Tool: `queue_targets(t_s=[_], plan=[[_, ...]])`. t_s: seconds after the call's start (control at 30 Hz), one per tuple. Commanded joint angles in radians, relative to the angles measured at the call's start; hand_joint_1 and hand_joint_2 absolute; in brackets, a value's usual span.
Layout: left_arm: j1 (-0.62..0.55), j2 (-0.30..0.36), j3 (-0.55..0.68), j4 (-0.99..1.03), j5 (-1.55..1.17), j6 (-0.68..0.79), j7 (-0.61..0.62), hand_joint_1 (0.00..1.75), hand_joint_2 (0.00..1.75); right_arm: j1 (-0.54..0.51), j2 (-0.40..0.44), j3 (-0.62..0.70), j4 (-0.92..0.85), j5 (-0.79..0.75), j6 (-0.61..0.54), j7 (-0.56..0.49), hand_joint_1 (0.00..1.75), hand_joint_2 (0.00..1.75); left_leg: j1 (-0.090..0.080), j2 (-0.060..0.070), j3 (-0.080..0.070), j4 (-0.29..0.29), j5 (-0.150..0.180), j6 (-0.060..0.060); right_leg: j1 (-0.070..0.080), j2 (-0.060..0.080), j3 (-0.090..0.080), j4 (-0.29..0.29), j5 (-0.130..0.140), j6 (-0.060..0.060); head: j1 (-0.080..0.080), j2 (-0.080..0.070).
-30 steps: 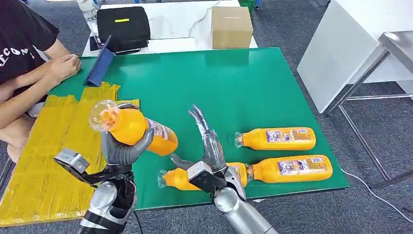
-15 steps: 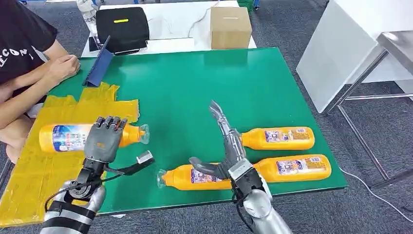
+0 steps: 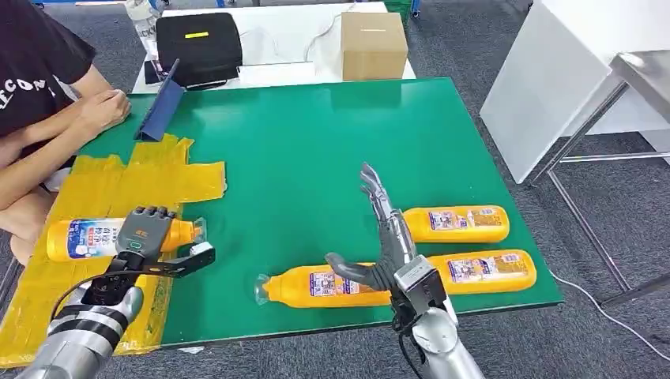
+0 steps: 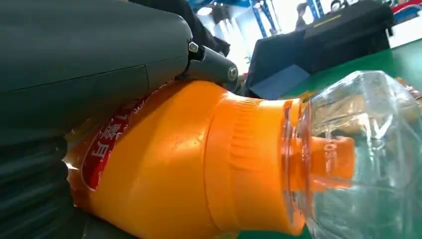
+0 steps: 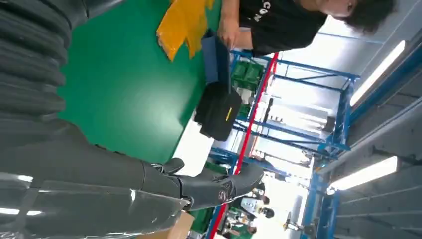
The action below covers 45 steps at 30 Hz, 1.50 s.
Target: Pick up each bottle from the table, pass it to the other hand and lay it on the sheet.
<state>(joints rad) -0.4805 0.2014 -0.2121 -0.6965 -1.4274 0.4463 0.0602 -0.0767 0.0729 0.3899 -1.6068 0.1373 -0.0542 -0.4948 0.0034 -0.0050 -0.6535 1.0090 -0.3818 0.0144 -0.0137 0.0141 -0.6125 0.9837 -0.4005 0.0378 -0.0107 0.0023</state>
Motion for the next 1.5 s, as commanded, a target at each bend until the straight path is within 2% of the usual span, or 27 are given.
queue_targets(t_s=[0.03,0.17,0.2,0.23,0.47,0.63,0.7,0.73,1.1,1.17,1.23,1.37,1.5], plan=[[0.008,-0.072,0.133,0.169,0.189,0.015,-0.140,1.75,1.75,-0.016,0.000,-0.013,0.055,0.009,-0.006,0.013,0.00,1.75,0.000,0.002,0.005,-0.002,-0.001,-0.002,0.000,0.002,0.003,-0.001,0.001,-0.002,0.000,0.000],[0.015,-0.081,0.132,0.169,0.189,0.022,-0.139,1.75,1.75,-0.015,0.002,-0.011,0.058,0.009,-0.006,0.014,0.00,1.75,0.000,0.002,0.008,-0.003,0.000,-0.004,0.002,0.002,0.005,-0.001,0.001,-0.006,-0.001,0.000],[0.021,-0.093,0.153,0.156,0.233,0.030,-0.168,0.28,1.75,-0.017,0.000,-0.007,0.062,0.013,-0.008,0.018,0.00,1.75,0.001,0.001,0.007,-0.002,0.001,-0.004,0.002,0.001,0.004,0.000,0.001,-0.006,0.000,0.000],[0.026,-0.100,0.160,0.149,0.252,0.034,-0.184,0.00,1.75,-0.019,-0.002,-0.003,0.067,0.019,-0.010,0.022,0.00,1.75,0.001,0.000,0.007,-0.002,0.002,-0.004,0.002,0.000,0.004,0.000,0.001,-0.005,0.000,0.000],[0.088,-0.139,0.185,0.067,0.377,0.069,-0.244,0.00,1.75,-0.073,-0.077,0.137,0.191,0.397,-0.117,0.134,0.00,1.75,0.001,0.002,0.008,-0.002,0.002,-0.004,0.002,0.002,0.007,-0.001,0.001,-0.005,0.000,0.000],[0.088,-0.139,0.185,0.067,0.377,0.069,-0.244,0.00,1.75,-0.073,-0.077,0.137,0.191,0.397,-0.117,0.134,0.00,1.75,0.001,0.002,0.008,-0.002,0.002,-0.004,0.002,0.002,0.007,-0.001,0.001,-0.005,0.000,0.000],[0.093,-0.139,0.187,0.061,0.389,0.069,-0.250,0.00,1.75,-0.082,-0.093,0.166,0.213,0.467,-0.126,0.156,0.00,1.75,0.001,0.001,0.007,-0.002,0.002,-0.004,0.002,0.001,0.006,-0.001,0.001,-0.004,0.000,0.000],[0.103,-0.156,0.196,0.042,0.439,0.082,-0.283,0.00,1.75,-0.106,-0.133,0.254,0.270,0.620,-0.125,0.202,0.00,1.75,0.001,0.001,0.006,-0.002,0.002,-0.004,0.001,0.002,0.006,0.000,0.001,-0.004,0.000,0.000],[0.127,-0.181,0.206,-0.024,0.524,0.084,-0.347,0.00,1.75,-0.120,-0.156,0.304,0.300,0.682,-0.113,0.240,0.00,1.75,0.001,-0.001,0.004,-0.001,0.002,-0.004,0.001,0.000,0.004,0.000,0.001,-0.004,0.000,0.000],[0.152,-0.205,0.217,-0.099,0.626,0.045,-0.415,0.00,1.75,-0.122,-0.169,0.324,0.320,0.722,-0.113,0.268,0.00,1.75,0.001,0.001,0.007,-0.001,0.001,-0.004,0.002,0.001,0.006,0.000,0.000,-0.005,0.000,0.000],[0.200,-0.226,0.224,-0.225,0.780,-0.060,-0.502,0.00,1.75,-0.113,-0.169,0.322,0.329,0.735,-0.126,0.284,0.00,1.75,0.001,-0.001,0.005,-0.001,0.002,-0.004,0.002,-0.001,0.005,0.000,0.000,-0.004,0.000,0.000],[0.296,-0.232,0.192,-0.442,0.924,-0.166,-0.539,0.00,1.75,-0.097,-0.175,0.314,0.333,0.762,-0.132,0.324,0.00,1.75,0.001,-0.001,0.003,0.000,0.001,-0.004,0.001,0.000,0.003,0.001,-0.001,-0.004,0.000,0.000],[0.311,-0.228,0.185,-0.465,0.927,-0.170,-0.537,0.00,1.75,-0.096,-0.176,0.312,0.332,0.761,-0.130,0.324,0.00,1.75,0.001,0.000,0.003,0.000,-0.001,-0.004,0.002,0.000,0.003,0.001,-0.002,-0.005,0.000,0.000]])
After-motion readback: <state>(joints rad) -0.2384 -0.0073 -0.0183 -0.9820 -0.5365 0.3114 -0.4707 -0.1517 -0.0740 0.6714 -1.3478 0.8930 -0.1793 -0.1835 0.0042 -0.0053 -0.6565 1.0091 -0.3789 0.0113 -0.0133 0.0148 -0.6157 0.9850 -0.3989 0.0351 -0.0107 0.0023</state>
